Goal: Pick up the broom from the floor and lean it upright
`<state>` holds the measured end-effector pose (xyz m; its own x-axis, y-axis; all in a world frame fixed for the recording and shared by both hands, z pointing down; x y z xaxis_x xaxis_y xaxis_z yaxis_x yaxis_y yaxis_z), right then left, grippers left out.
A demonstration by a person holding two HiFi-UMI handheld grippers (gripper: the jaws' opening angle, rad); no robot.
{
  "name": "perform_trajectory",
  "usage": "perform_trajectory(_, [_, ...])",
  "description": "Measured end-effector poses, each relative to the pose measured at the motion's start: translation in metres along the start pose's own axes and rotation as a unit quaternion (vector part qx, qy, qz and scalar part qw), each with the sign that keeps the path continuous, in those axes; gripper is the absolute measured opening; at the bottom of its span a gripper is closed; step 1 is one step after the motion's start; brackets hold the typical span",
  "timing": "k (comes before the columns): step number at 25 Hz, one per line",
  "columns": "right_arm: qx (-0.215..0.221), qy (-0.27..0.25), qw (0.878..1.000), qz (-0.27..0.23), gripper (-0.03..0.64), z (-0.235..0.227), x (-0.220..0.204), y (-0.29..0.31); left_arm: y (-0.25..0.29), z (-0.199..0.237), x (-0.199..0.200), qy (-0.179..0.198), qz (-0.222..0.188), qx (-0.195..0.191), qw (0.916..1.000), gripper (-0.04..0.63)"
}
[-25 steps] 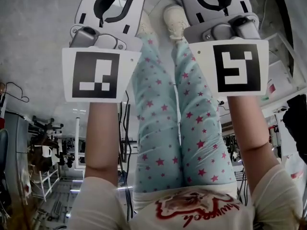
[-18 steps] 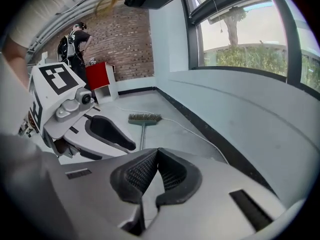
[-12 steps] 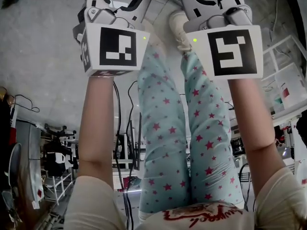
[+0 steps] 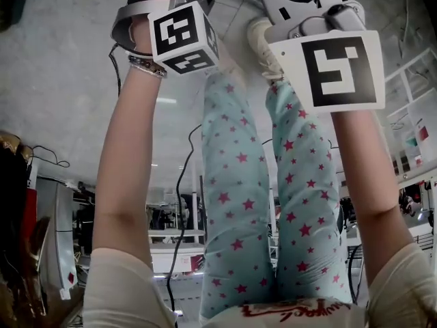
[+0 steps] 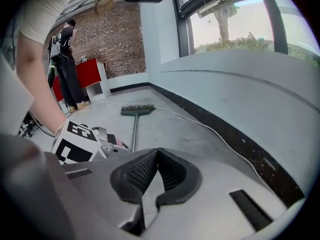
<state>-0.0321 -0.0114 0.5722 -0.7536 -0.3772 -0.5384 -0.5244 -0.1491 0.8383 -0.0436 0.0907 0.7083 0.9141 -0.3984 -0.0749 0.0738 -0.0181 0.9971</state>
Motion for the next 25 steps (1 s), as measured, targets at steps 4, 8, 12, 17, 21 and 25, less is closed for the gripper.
perform_trajectory(4, [-0.002, 0.006, 1.0, -0.002, 0.025, -0.003, -0.01, -0.002, 0.018, -0.009, 0.001, 0.033, 0.027, -0.017, 0.999, 0.29])
perform_trajectory(8, [-0.006, 0.006, 1.0, -0.004, 0.025, -0.004, -0.022, 0.0, 0.032, -0.011, 0.003, 0.068, 0.047, -0.015, 0.9965, 0.288])
perform_trajectory(12, [-0.008, -0.001, 1.0, -0.005, 0.025, -0.005, -0.023, 0.001, 0.047, -0.01, 0.002, 0.107, 0.064, -0.002, 0.9922, 0.191])
perform_trajectory(17, [-0.008, 0.016, 0.999, -0.026, 0.025, -0.002, -0.013, -0.003, 0.049, -0.022, 0.0, 0.185, 0.058, 0.005, 0.981, 0.151])
perform_trajectory(21, [-0.011, 0.058, 0.997, -0.045, 0.025, -0.006, -0.005, -0.014, 0.049, -0.026, 0.006, 0.224, 0.038, 0.013, 0.9737, 0.137])
perform_trajectory(25, [-0.025, 0.071, 0.996, -0.046, 0.025, -0.014, 0.007, -0.034, 0.046, -0.024, 0.007, 0.259, 0.032, 0.034, 0.9648, 0.097])
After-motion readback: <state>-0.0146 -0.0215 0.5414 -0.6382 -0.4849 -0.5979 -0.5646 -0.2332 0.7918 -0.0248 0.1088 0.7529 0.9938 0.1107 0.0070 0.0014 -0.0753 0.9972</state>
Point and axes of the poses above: the fingertips, and each gripper's own axes: y forward along the fingers, z to its left, x out of its top, the point moved 2 cm from there along -y, backward along the fingers, and after that the axes turned 15 degrees about z, right-handed, at the moved point
